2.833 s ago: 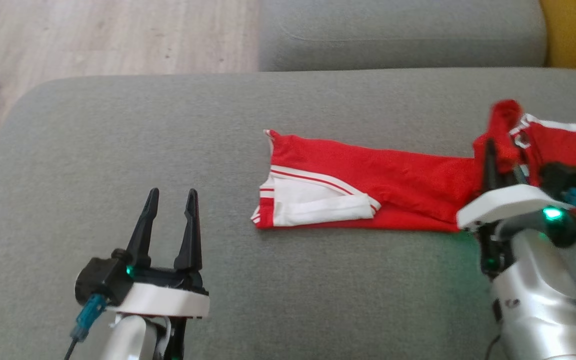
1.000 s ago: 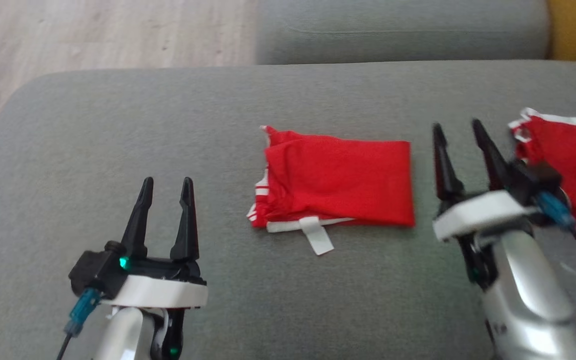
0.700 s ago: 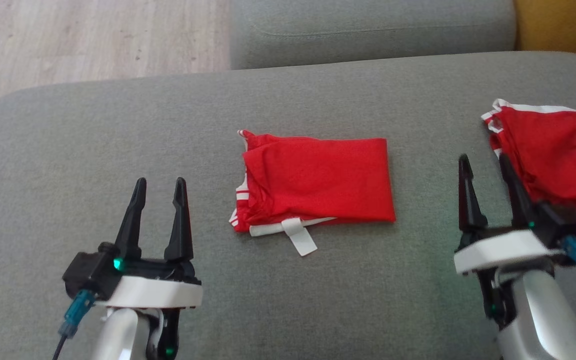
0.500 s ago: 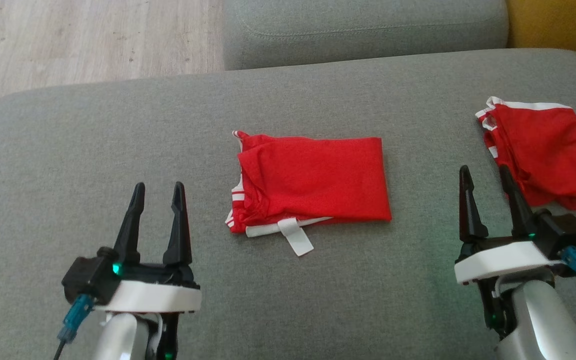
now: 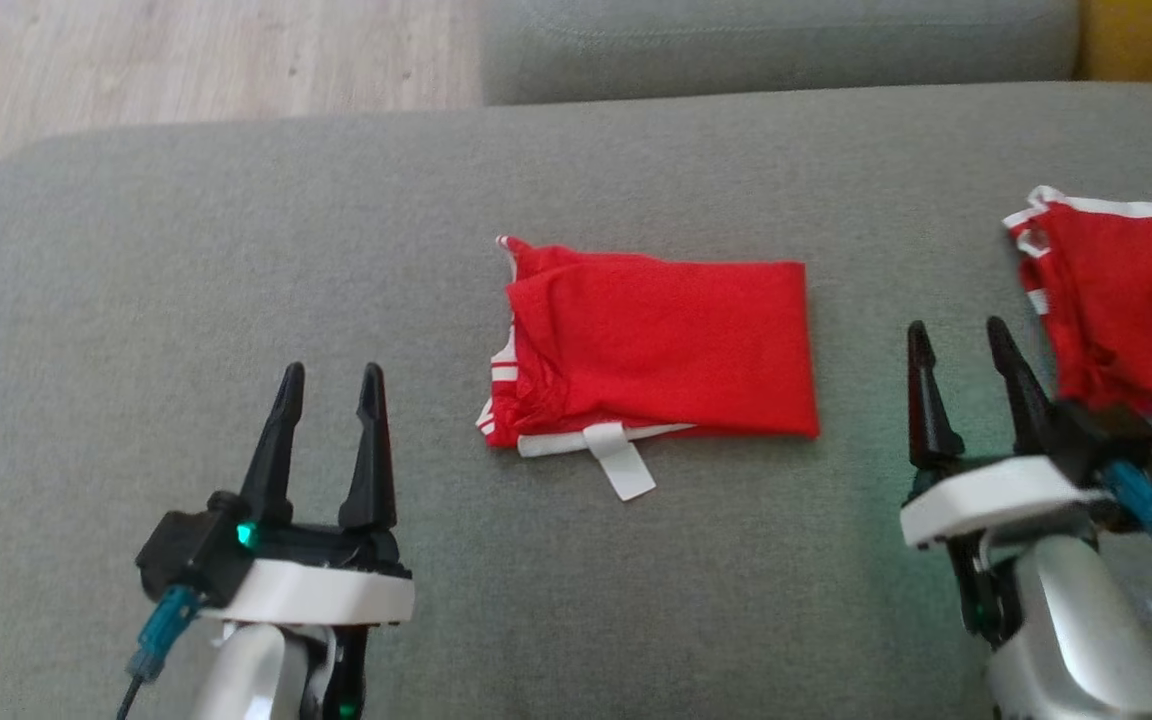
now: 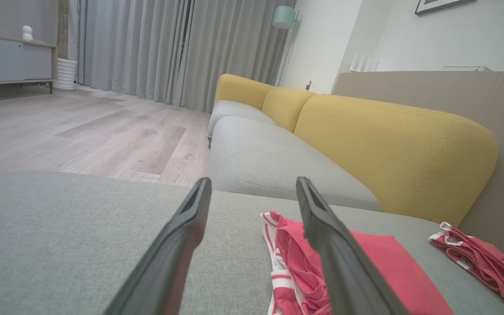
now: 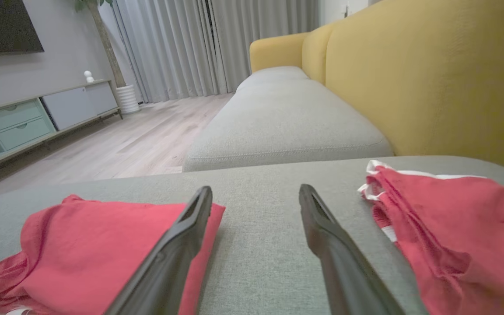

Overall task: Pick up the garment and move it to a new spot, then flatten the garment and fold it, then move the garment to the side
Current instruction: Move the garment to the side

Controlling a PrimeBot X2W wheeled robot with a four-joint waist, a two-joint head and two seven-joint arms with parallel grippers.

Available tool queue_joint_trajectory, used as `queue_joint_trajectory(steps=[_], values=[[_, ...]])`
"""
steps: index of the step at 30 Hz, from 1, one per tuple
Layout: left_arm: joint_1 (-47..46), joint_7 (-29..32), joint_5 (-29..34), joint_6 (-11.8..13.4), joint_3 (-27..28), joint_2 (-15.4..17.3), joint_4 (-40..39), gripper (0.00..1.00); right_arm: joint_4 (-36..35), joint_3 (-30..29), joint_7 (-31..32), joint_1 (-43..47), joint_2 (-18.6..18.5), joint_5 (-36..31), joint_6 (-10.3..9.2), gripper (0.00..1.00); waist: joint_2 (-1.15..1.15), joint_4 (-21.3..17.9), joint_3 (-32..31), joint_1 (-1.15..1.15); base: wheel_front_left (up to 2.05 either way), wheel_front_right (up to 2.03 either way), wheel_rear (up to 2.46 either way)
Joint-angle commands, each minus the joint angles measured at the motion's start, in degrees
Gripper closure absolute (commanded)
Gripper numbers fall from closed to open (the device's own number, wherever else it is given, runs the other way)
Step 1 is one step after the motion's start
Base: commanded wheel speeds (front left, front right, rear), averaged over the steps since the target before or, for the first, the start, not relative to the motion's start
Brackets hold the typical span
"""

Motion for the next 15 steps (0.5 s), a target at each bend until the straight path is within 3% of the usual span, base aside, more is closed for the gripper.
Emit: queue_joint_trajectory(steps=[1, 9, 15], values=[[-3.0, -0.5, 0.4, -0.2, 1.3, 0.3, -1.9, 0.00, -0.4, 1.9, 0.6, -3.5, 0.3, -0.1, 0.39, 0.00, 0.00, 1.2, 1.1, 0.00, 0.00, 0.00, 0.00], [-4.8, -0.5, 0.1, -0.1, -0.8, 0.3, -1.5, 0.00, 12.3, 4.3, 5.8, -9.8, 0.3, 4.5, 0.39, 0.00, 0.00, 5.0, 4.2, 0.00, 0.00, 0.00, 0.00], [-5.6, -0.5, -0.1, 0.1, -1.4, 0.3, -1.2, 0.00, 21.3, 8.3, 6.1, -13.2, 0.3, 8.8, 0.39, 0.00, 0.00, 7.1, 5.3, 0.00, 0.00, 0.00, 0.00]])
